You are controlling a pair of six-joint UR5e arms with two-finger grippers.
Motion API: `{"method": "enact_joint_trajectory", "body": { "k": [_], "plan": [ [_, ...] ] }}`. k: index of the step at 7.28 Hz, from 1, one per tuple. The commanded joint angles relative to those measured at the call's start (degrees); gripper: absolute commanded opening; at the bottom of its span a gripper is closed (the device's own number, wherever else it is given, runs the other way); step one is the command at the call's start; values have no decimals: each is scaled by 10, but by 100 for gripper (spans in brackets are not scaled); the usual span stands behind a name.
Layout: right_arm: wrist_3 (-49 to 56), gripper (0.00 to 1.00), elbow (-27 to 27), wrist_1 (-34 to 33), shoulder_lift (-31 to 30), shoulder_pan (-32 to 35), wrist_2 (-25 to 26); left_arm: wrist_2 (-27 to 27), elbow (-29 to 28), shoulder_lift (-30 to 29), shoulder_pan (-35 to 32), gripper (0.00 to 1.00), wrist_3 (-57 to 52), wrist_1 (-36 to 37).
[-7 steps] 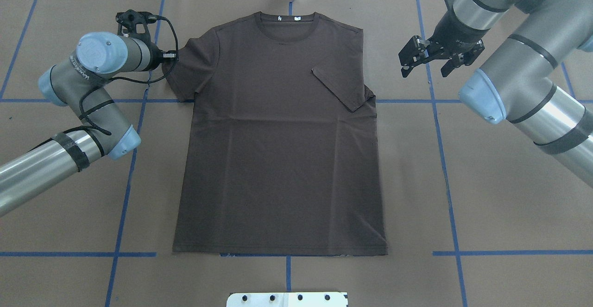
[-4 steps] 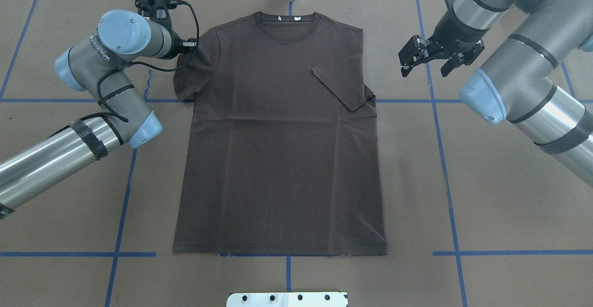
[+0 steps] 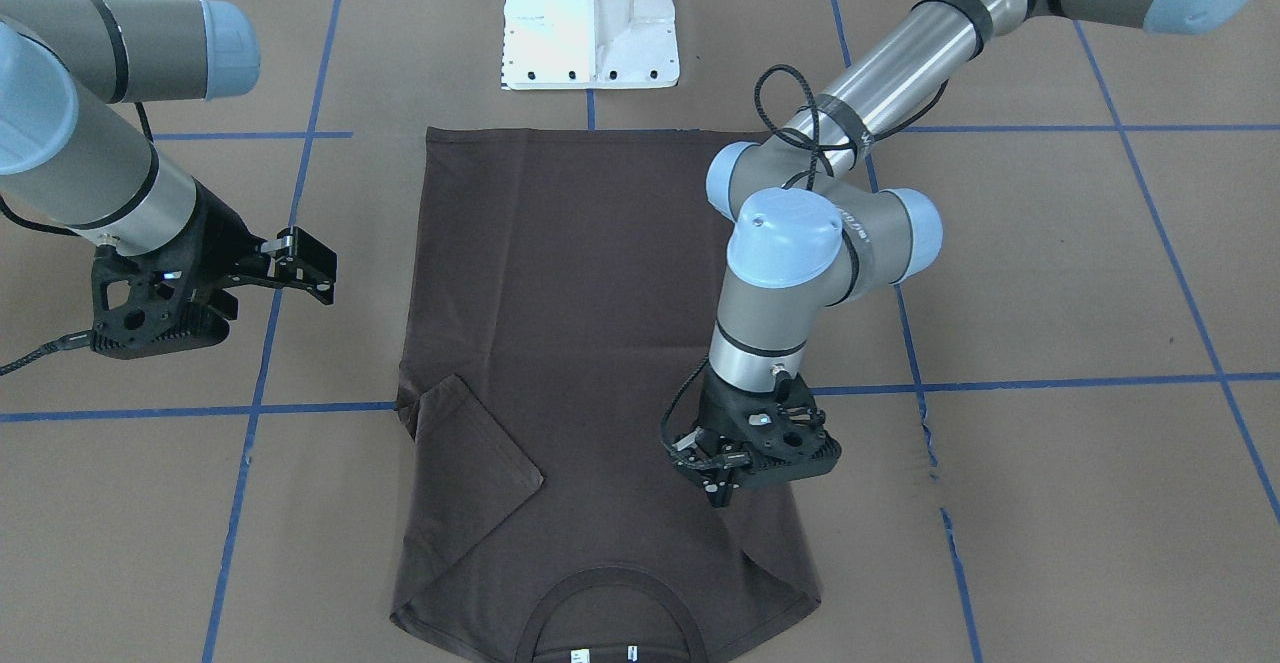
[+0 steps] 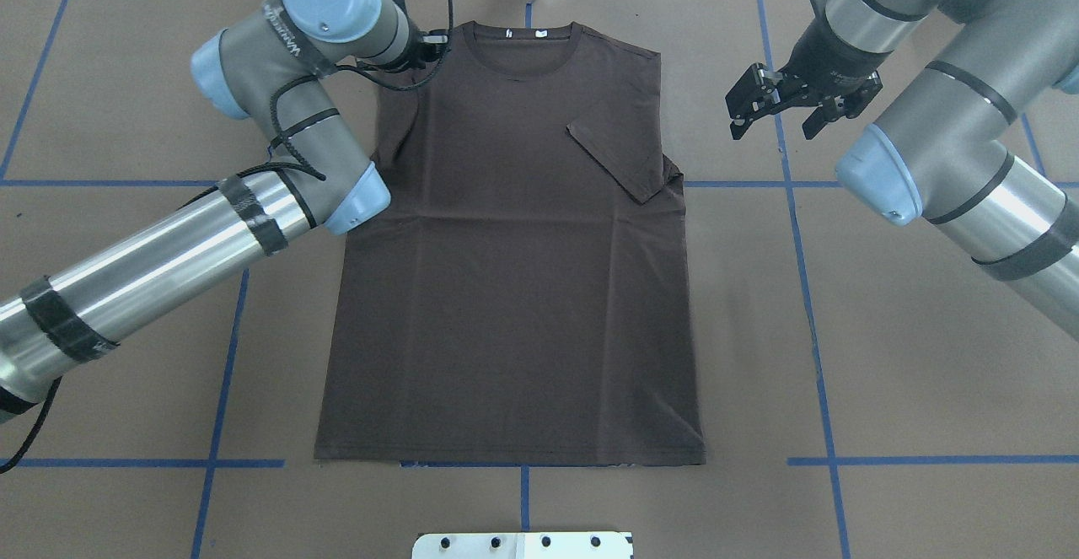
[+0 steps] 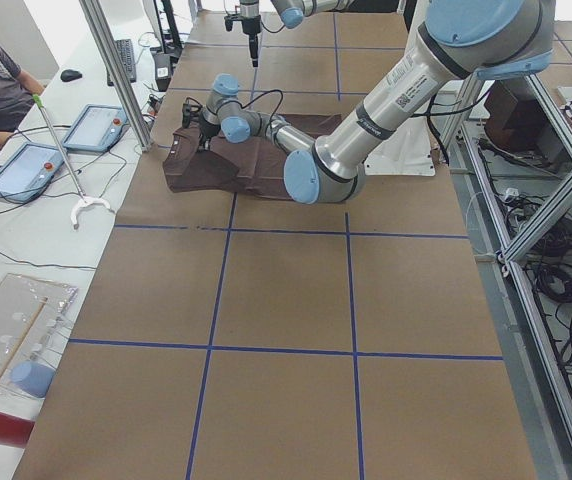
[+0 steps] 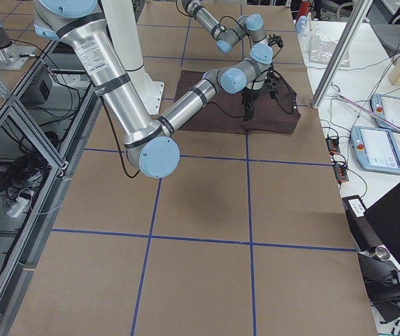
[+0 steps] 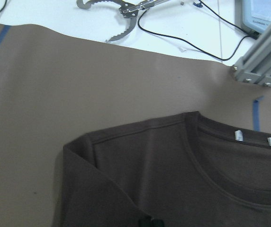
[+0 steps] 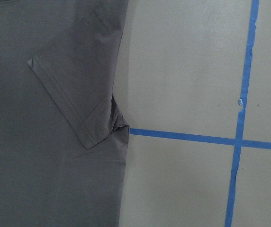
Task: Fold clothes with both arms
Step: 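Fold the sleeve nearest the left gripper inward onto the shirt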
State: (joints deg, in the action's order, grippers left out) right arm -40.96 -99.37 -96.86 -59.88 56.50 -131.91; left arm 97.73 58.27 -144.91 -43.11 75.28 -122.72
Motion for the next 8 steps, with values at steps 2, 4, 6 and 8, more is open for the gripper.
{"method": "enact_joint_trajectory", "body": {
  "k": [2, 4, 6, 8],
  "plan": [
    [1, 100, 3, 0, -1, -3, 1, -10, -38, 15, 25, 100, 7, -95],
    [-7, 100, -2, 0, -2, -2, 2, -1, -11, 16, 23, 100, -6, -92],
    [-93, 100, -36, 64, -41, -16, 4, 70, 85, 79, 21, 100, -33, -77],
    [-265, 100, -109, 222, -150, -98, 75, 84, 273, 174, 16, 100, -72, 63]
  ]
}}
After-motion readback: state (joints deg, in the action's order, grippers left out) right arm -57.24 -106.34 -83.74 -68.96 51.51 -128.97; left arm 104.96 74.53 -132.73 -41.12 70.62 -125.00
